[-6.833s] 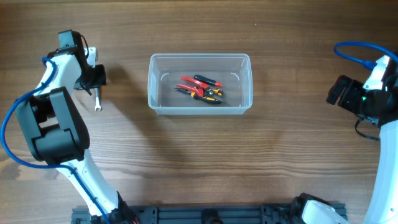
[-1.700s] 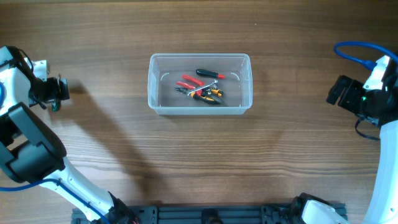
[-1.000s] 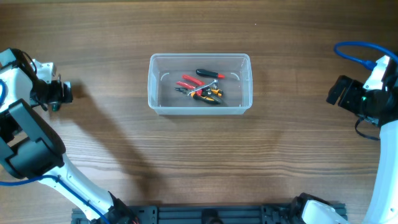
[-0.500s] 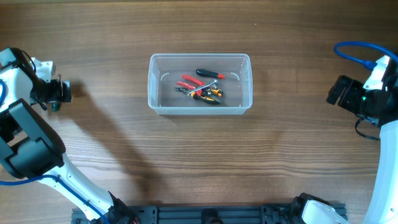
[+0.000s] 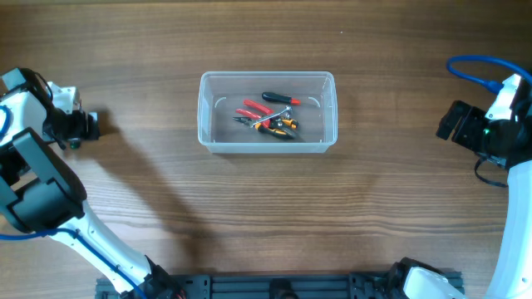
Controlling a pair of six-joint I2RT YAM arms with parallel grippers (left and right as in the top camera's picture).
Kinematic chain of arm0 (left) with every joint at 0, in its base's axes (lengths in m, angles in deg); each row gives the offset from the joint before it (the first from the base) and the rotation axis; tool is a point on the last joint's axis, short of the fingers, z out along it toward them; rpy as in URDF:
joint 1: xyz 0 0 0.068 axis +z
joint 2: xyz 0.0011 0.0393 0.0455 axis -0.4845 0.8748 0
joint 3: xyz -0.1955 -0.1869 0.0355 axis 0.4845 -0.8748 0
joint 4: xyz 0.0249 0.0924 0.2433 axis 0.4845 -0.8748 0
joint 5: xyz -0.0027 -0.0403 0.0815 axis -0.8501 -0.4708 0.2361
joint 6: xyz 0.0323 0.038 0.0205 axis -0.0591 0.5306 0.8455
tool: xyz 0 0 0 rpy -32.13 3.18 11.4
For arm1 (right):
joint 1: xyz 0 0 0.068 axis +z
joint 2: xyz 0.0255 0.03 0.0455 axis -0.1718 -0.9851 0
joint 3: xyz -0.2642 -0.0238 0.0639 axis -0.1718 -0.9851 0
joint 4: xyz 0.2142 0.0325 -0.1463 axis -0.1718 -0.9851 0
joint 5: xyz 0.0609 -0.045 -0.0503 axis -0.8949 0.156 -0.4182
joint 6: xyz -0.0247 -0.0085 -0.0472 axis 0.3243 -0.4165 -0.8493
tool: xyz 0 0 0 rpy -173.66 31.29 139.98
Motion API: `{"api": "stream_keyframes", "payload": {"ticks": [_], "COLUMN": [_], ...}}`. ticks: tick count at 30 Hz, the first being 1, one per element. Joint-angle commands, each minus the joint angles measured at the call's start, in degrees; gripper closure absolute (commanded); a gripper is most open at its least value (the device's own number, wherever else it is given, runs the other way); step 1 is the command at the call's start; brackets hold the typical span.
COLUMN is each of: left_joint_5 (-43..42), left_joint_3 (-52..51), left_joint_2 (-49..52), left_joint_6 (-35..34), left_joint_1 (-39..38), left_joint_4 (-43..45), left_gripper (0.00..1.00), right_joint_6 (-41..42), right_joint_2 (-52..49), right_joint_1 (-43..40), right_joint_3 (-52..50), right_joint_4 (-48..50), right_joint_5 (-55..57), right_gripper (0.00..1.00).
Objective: Pack container
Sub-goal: 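Lower the left gripper and close it on the green screwdriver handle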
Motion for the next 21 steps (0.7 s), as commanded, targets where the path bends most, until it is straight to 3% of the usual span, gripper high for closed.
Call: {"api": "stream_keyframes", "payload": {"ticks": [1, 9, 13, 16, 19, 21], "left_joint_5": [-0.83, -1.55, -1.90, -1.90, -1.88, -1.90], "left_joint_3": [0.04, 0.04, 0.04, 0.04, 0.04, 0.04], "left_joint_2": [1.36, 1.36, 1.36, 1.36, 1.36, 1.36], "left_joint_6": [1.11, -1.27, -1.22, -1.25, -1.22, -1.22], "left_joint_1": [0.15, 0.15, 0.15, 0.15, 0.15, 0.15], "left_joint_4": [0.85, 2.60, 2.54, 2.45, 2.32, 2.34], "left_gripper": [0.00, 0.00, 0.23, 0.27, 0.43, 0.47], "right_joint_6": [-0.24, -0.24, -0.24, -0.22, -0.24, -0.24], "right_joint_2": [-0.37, -0.37, -0.37, -0.37, -0.37, -0.37], "right_joint_1": [-0.13, -0.13, -0.13, -0.13, -0.13, -0.13], "right_joint_3": [-0.11, -0.11, -0.11, -0.11, -0.11, -0.11], "right_joint_4": [0.13, 0.13, 0.13, 0.13, 0.13, 0.13], "right_joint_5": [-0.68, -0.68, -0.70, -0.68, -0.70, -0.68], "right_gripper": [0.00, 0.00, 0.00, 0.00, 0.00, 0.00]}}
